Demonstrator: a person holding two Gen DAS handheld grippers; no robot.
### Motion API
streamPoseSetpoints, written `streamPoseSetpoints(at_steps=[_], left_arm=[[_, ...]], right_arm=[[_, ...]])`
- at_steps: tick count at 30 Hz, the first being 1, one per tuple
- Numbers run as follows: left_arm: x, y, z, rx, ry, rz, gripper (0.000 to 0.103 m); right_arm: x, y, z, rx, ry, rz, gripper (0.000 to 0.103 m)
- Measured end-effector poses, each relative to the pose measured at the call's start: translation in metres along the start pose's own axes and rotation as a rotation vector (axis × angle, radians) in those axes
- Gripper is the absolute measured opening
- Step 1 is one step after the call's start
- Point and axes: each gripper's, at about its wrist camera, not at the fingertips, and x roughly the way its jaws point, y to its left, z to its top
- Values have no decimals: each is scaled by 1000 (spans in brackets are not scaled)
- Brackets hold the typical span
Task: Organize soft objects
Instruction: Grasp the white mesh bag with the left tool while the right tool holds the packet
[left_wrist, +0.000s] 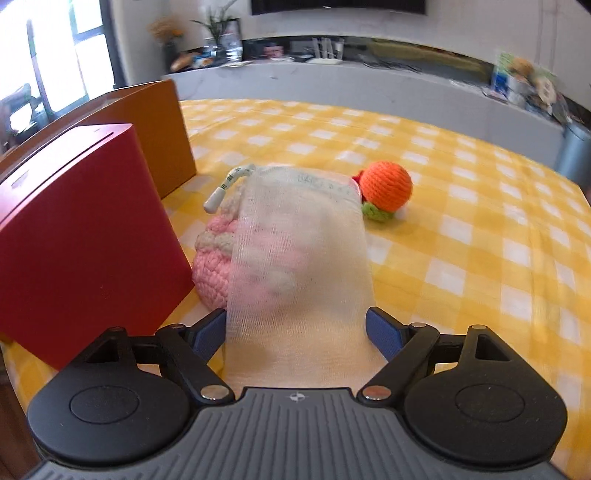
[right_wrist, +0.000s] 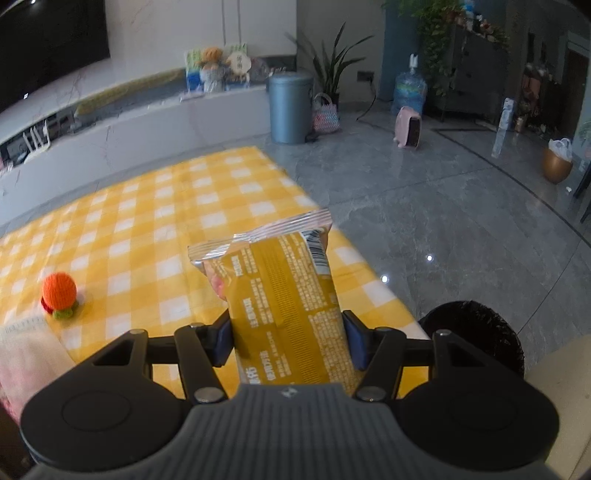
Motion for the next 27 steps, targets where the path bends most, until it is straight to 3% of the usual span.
streamPoseSetpoints(at_steps=[5,8,14,15,17,19,20,22,27], left_arm=[[2,-4,-4,-2,-41,31,103],[4,2,-4,25,-63,-19,103],[1,12,-2,65,-40,-134,82],[0,12,-3,82,-48,-139,75],[-4,9,-5,132,-65,-168,52],[-7,8,-5,173,-55,-198,19],[-8,8,-3,187,-41,-211,12],[-7,11,0,193,-16,-236,5],[-2,28,5,130,20,-300,2]], right_arm=[[-3,-8,1,37,-11,-15,59],[-1,-6,-1,32,6,-13,59],[0,1,-1,9,7,-5,59],[0,2,-1,3,8,-5,59],[0,4,-2,-7,14,-7,59],[0,3,-4,-7,19,-7,59],[0,2,-4,-5,19,-6,59],[0,1,-4,0,19,-4,59],[3,5,-5,-18,24,5,59]])
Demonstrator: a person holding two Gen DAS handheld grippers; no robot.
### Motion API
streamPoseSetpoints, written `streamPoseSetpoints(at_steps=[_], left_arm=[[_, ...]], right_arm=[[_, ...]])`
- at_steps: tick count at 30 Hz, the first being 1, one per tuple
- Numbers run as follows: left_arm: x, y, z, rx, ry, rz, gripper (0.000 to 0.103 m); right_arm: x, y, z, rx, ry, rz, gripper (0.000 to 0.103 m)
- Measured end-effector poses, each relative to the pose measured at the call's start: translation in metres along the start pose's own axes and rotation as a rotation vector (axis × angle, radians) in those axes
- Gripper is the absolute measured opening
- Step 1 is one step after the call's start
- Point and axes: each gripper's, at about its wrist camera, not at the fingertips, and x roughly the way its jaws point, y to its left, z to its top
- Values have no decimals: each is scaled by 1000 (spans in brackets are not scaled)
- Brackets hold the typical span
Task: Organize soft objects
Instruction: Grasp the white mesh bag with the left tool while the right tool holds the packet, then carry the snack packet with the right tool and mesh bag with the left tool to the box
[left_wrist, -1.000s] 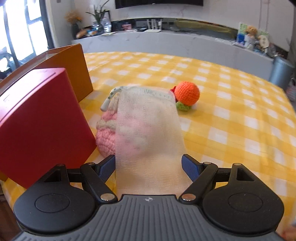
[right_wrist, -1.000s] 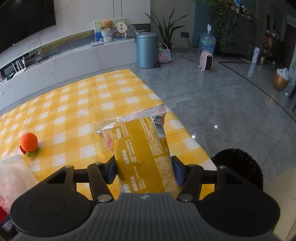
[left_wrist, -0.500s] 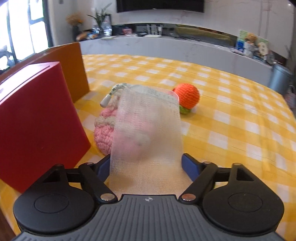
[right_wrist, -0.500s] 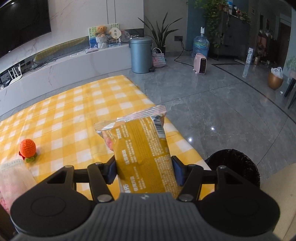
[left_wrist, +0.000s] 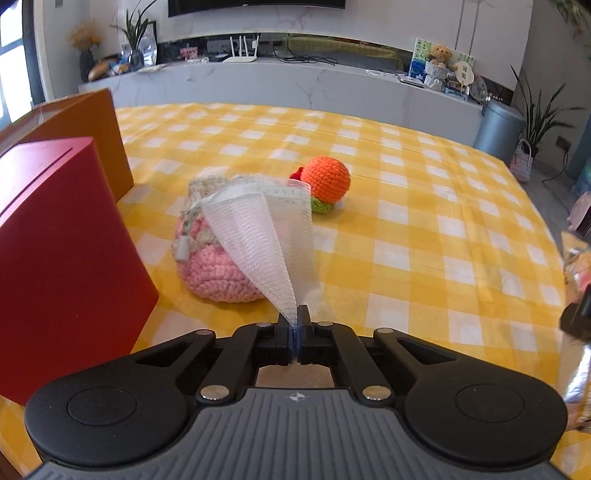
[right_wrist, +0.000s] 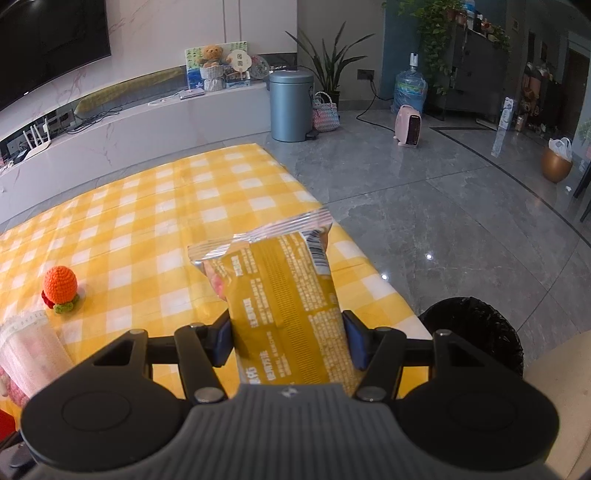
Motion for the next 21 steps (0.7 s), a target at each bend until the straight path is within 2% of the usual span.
streamPoseSetpoints(at_steps=[3,6,9,14,21], left_arm=[[-4,13,6,-50,-2,-63,2],[-16,23,13,-67,-27,-146,1],[-24,32,18,-77,-14,-217,1],[-43,30,24,10,-50,-271,1],[-71,34,49,56,-104,-329,1]], right_arm=[[0,5,0,-24,3,-4,59],[0,8,-1,-33,4,-4,59],[-3,9,0,-29,-8,21,59],[-6,15,-1,-53,-22,33,59],[-7,19,-4,-61,-24,58,59]])
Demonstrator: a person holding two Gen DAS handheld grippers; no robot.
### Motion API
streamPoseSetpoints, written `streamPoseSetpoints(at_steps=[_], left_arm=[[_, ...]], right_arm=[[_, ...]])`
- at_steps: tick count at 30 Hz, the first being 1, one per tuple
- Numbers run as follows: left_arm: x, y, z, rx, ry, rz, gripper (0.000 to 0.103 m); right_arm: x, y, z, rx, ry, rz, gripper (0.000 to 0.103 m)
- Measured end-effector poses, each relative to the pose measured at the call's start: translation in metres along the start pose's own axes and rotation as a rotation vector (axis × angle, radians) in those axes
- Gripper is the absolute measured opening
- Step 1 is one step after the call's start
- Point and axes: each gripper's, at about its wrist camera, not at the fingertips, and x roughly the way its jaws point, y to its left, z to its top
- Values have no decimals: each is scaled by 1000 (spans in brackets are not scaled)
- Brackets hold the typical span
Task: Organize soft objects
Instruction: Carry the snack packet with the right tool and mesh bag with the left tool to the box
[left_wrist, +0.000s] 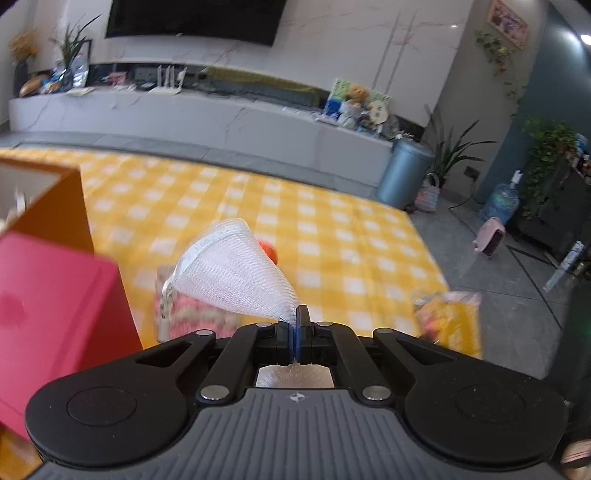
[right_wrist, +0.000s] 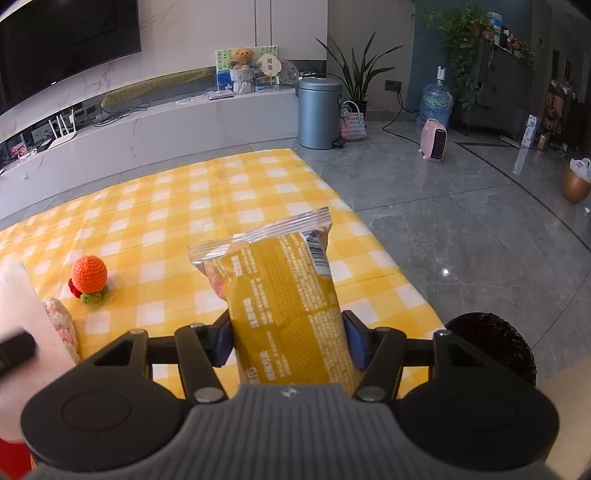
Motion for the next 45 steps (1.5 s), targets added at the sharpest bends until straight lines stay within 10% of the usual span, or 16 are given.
streamPoseSetpoints(at_steps=[12,25,37,45], left_arm=[[-79,27,57,91,-169,-58,2],[-152,117,87,261,-282,0,2],[-157,233,83,88,-292,20,2],[-138,289,77,-7,-223,-22,1]], right_arm=[[-41,22,0,-14,-66,99,59],[-154,96,-4,-102,-210,416,59],[-230,214,-6,-359,-274,669,59],[-193,316,-31,-659,-72,743,59]])
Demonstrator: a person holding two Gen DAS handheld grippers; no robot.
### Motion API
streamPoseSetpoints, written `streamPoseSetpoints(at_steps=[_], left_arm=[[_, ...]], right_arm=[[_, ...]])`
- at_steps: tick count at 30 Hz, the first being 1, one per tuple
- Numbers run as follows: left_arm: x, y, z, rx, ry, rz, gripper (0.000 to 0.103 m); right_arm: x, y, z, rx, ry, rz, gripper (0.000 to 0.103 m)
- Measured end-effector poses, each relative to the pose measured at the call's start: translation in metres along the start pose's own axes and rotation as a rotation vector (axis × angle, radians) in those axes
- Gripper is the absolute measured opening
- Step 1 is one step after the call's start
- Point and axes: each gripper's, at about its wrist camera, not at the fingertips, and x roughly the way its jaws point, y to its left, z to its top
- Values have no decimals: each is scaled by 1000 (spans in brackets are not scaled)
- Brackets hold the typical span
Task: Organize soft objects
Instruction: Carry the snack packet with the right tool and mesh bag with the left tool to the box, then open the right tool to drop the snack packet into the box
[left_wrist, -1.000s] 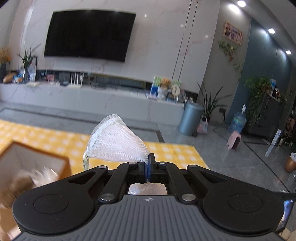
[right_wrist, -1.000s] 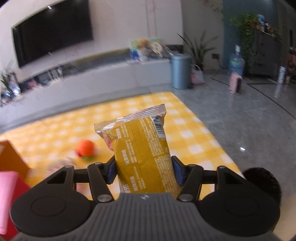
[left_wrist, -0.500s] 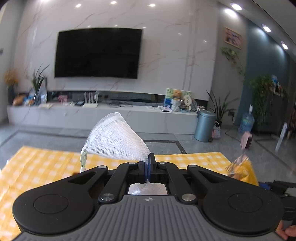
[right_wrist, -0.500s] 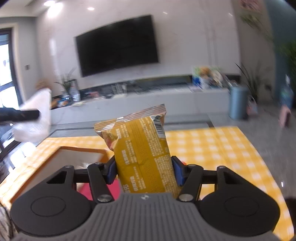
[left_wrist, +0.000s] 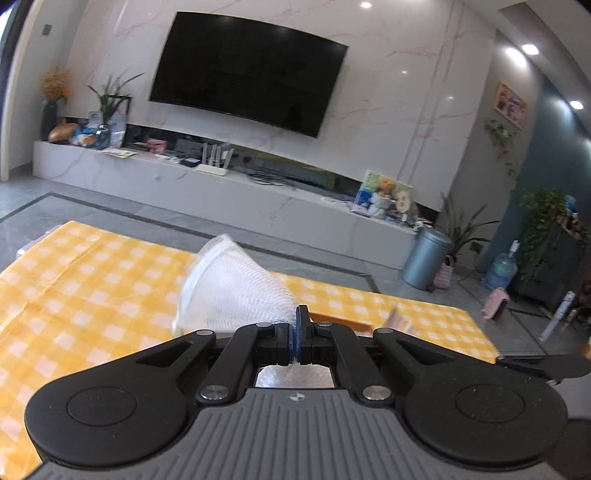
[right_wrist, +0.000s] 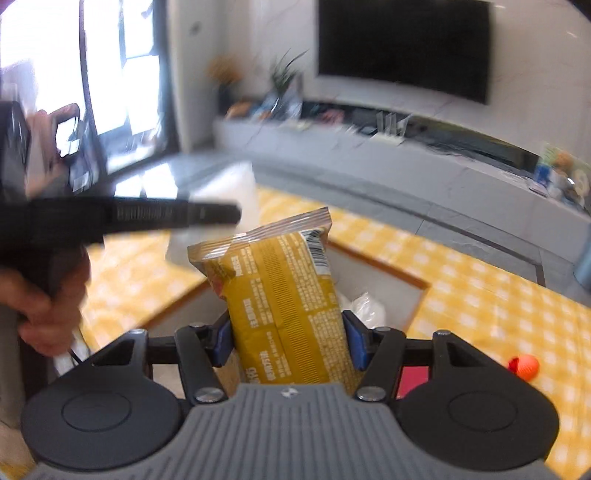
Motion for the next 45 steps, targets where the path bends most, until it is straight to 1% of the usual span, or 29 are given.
streamPoseSetpoints(at_steps=[2,4,6,9,11,13,16,19,21,23,25,27,30,33,36,38,39,40,41,43,45], left_arm=[[-2,9,-2,10,1,10,1],[0,16,-3,-4,9,-2,2],[2,23,-5,-29,13,-5,1],[6,33,-8,-57,27,-4,2],[5,38,-8,-71,30,-4,2],[3,43,-8,-81,26,-2,1],[3,51,-6,-108,25,-5,2],[3,56,-6,-118,19,26,2],[3,56,-5,-112,18,42,2],[4,60,-5,-125,22,39,2],[5,63,-7,-132,28,39,2],[6,65,-7,-136,32,39,2],[7,65,-7,-140,35,29,2],[7,63,-8,-134,34,22,2],[9,63,-8,-135,34,11,2],[9,62,-8,-135,32,2,2],[8,62,-8,-133,27,-3,2],[6,61,-8,-132,21,-7,2],[5,61,-7,-132,16,-11,2],[5,60,-7,-131,10,-19,2],[4,60,-7,-131,7,-21,2]], right_arm=[[22,8,1,-73,57,-29,58],[43,6,4,-82,127,-22,58],[56,6,6,-105,164,-22,57],[72,15,11,-181,222,-39,55],[81,19,13,-255,249,-59,55],[87,34,14,-347,279,-87,55],[105,43,14,-447,346,-66,55],[129,48,10,-475,433,-52,55],[144,53,9,-512,467,-60,55],[156,53,9,-530,497,-71,55],[168,49,12,-520,534,-58,55],[181,39,14,-483,589,-55,54],[206,28,4,-482,645,-87,53],[214,22,8,-409,642,-77,53],[211,25,8,-428,633,-89,54],[204,30,5,-430,614,-103,59],[197,37,2,-434,589,-112,61],[192,45,0,-440,557,-116,64],[185,48,1,-447,524,-122,77],[168,56,2,-487,457,-160,97],[152,62,3,-529,396,-180,97]])
